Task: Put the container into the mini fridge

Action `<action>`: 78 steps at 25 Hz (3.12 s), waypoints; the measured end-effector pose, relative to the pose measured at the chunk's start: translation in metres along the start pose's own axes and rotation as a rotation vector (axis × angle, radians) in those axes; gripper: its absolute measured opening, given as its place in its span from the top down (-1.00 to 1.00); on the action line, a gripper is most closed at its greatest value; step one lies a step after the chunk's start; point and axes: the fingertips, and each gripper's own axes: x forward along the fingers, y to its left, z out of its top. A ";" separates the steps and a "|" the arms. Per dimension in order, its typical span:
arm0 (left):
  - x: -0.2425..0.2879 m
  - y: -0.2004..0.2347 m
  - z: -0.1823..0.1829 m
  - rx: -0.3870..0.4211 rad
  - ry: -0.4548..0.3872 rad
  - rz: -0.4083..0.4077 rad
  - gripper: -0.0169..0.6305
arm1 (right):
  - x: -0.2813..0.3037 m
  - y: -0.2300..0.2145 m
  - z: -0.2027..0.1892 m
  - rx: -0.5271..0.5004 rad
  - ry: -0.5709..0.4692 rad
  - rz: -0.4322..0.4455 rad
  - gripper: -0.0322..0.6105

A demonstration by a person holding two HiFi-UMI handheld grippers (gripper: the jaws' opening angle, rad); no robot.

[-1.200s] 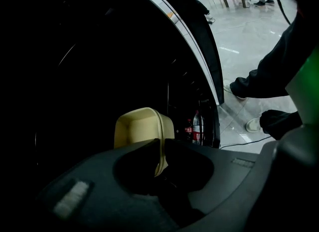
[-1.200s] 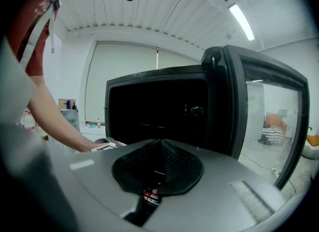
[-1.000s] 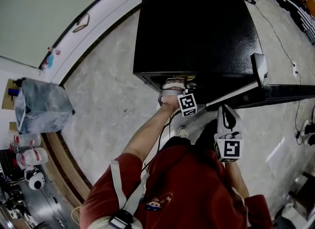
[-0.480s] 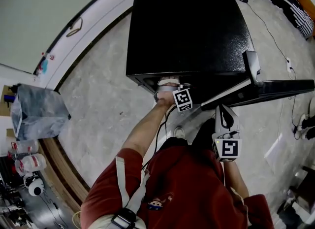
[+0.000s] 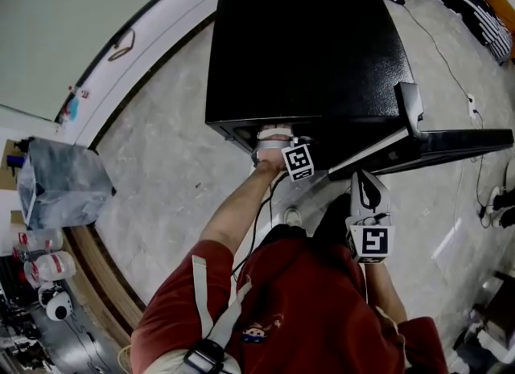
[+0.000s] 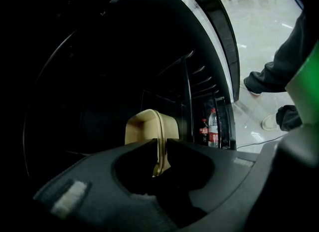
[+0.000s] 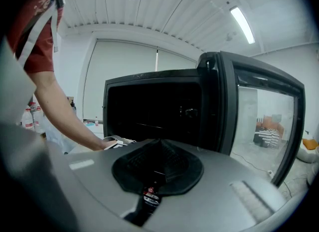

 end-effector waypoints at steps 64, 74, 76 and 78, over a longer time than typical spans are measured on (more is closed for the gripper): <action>-0.274 0.052 -0.061 -1.179 -0.423 0.283 0.66 | 0.016 0.044 0.025 -0.024 -0.076 0.103 0.90; -0.277 0.067 -0.068 -1.201 -0.440 0.345 0.86 | 0.015 0.044 0.029 -0.027 -0.084 0.102 0.89; -0.277 0.069 -0.070 -1.208 -0.440 0.352 0.92 | 0.015 0.042 0.029 -0.028 -0.086 0.100 0.90; -0.275 0.070 -0.072 -1.194 -0.428 0.356 0.93 | 0.015 0.040 0.031 -0.025 -0.087 0.095 0.90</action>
